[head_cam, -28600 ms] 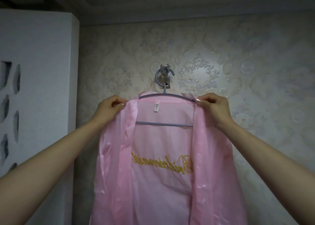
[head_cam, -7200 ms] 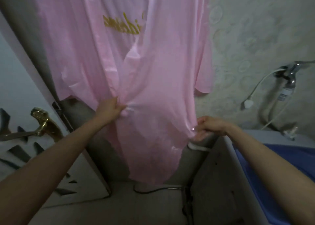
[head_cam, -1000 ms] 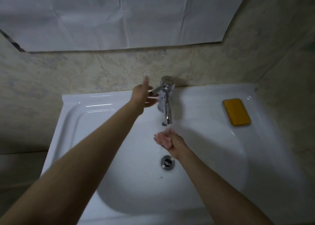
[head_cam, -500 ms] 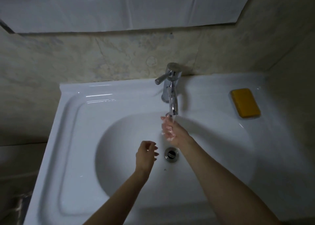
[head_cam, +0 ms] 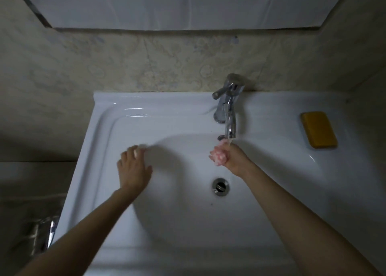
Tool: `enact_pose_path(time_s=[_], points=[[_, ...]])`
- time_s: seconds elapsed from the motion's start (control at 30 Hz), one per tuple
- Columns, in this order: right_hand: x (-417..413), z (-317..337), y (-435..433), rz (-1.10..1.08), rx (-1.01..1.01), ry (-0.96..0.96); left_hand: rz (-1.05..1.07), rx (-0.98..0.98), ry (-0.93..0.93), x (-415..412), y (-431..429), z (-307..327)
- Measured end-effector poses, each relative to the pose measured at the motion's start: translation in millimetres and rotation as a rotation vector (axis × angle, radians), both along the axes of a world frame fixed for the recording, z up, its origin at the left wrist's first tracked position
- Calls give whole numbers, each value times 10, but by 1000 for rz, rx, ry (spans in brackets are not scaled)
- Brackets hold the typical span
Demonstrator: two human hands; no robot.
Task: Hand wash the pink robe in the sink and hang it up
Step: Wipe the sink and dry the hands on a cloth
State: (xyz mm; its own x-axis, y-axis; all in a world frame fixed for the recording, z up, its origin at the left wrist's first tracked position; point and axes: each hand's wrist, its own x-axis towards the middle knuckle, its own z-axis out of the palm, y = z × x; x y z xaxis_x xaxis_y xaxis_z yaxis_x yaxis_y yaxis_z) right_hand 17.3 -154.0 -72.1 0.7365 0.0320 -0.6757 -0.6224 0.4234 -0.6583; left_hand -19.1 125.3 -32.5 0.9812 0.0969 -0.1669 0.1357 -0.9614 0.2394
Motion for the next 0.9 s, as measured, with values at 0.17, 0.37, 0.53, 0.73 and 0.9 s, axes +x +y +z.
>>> enact_pose_path(time_s=[0.17, 0.37, 0.53, 0.73, 0.9], points=[[-54, 13, -101, -4, -435, -164, -121, 180, 17, 31, 706, 50], [-234, -79, 800, -4, -846, -501, 21, 158, -100, 109, 1117, 172], [615, -114, 1474, 478, -1375, -808, -72, 74, 126, 103, 1393, 142], [-283, -177, 2446, 1008, -1364, -1386, -216, 121, 275, 249, 1614, 348], [420, -146, 2141, 992, -1547, -1309, -330, 26, 345, 216, 1801, 340]])
